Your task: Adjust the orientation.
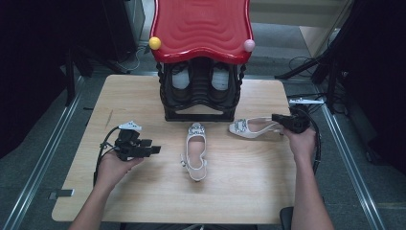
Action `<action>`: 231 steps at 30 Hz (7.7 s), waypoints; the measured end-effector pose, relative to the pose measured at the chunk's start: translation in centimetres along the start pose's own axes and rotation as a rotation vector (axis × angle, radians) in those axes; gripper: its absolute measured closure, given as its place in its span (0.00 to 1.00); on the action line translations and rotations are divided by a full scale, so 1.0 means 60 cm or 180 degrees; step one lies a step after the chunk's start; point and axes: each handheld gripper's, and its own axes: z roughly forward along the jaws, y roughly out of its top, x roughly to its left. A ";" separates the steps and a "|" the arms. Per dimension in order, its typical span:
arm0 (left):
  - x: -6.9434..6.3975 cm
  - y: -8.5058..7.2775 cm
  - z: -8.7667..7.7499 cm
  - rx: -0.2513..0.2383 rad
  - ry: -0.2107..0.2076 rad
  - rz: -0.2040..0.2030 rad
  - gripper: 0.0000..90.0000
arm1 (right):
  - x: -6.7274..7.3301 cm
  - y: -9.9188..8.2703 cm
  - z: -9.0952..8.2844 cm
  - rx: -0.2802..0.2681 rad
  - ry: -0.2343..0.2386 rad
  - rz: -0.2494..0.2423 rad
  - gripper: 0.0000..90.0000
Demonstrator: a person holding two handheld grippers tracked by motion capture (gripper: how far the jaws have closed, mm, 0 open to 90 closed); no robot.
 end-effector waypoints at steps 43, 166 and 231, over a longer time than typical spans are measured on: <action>-0.001 0.041 0.021 -0.0087 -0.0098 0.0125 0.49 | 0.035 -0.053 -0.017 0.0341 0.0167 -0.0158 1.00; -0.013 0.064 0.055 0.0021 -0.0232 0.0258 0.49 | 0.142 -0.063 -0.012 0.0315 0.0298 -0.0351 1.00; -0.054 0.036 0.075 0.0087 -0.0352 0.0133 0.83 | 0.201 -0.055 0.107 0.0709 0.0705 -0.0587 1.00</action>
